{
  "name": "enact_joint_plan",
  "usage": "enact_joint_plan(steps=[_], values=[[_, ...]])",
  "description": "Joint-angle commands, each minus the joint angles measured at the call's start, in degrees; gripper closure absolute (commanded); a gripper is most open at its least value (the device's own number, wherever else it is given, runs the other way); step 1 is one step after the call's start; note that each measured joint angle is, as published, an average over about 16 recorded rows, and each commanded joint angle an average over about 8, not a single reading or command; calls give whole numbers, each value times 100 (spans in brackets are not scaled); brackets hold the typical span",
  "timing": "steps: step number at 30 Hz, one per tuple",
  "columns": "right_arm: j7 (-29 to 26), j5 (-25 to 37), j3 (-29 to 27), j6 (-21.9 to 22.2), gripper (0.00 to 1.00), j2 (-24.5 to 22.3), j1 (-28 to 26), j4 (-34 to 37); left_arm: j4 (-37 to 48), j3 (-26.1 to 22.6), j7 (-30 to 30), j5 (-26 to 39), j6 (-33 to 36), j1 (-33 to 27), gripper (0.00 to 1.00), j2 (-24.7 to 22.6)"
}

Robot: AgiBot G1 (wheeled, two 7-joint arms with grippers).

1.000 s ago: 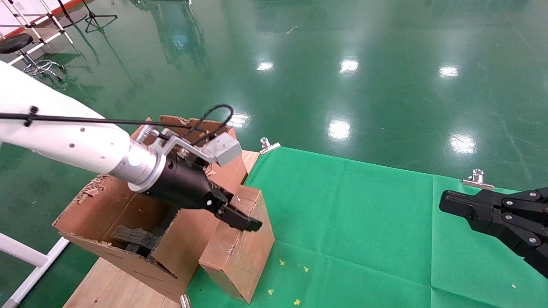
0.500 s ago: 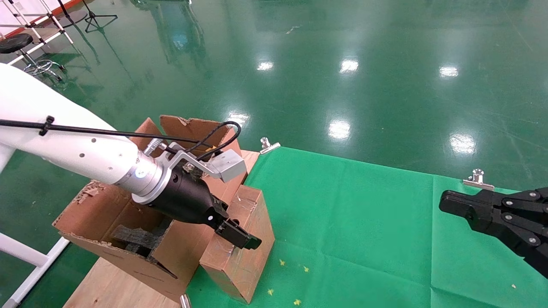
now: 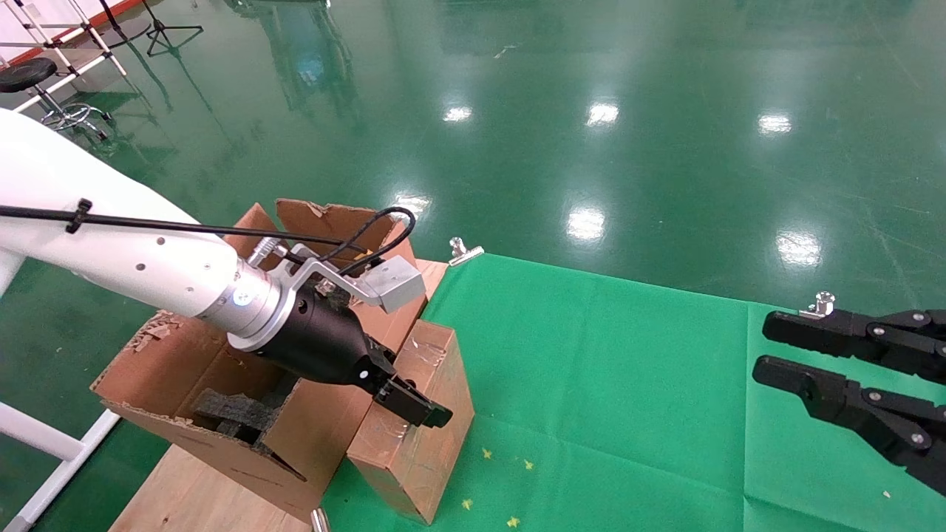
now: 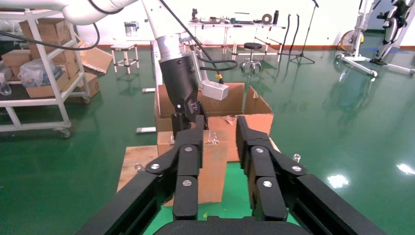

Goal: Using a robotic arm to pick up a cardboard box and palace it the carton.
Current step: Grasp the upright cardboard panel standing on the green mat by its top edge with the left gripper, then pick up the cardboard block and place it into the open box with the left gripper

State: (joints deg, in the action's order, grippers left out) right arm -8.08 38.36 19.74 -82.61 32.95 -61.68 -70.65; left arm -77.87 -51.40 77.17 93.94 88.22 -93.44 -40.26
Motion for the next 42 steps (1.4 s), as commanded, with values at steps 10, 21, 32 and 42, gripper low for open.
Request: enact_joint_plan(steps=[10, 21, 32, 42], values=[[0, 0, 0, 0, 0, 0, 0, 0, 0, 15, 4, 6, -1, 8, 100, -3], [0, 0, 0, 0, 0, 0, 0, 0, 55, 26, -27, -5, -14, -6, 100, -11], [0, 0, 0, 0, 0, 0, 0, 0, 328, 546, -601, -607, -68, -605, 100, 516], [1, 0, 0, 0, 0, 0, 0, 0, 937, 1067, -1411, -248, -140, -1730, 100, 1223]])
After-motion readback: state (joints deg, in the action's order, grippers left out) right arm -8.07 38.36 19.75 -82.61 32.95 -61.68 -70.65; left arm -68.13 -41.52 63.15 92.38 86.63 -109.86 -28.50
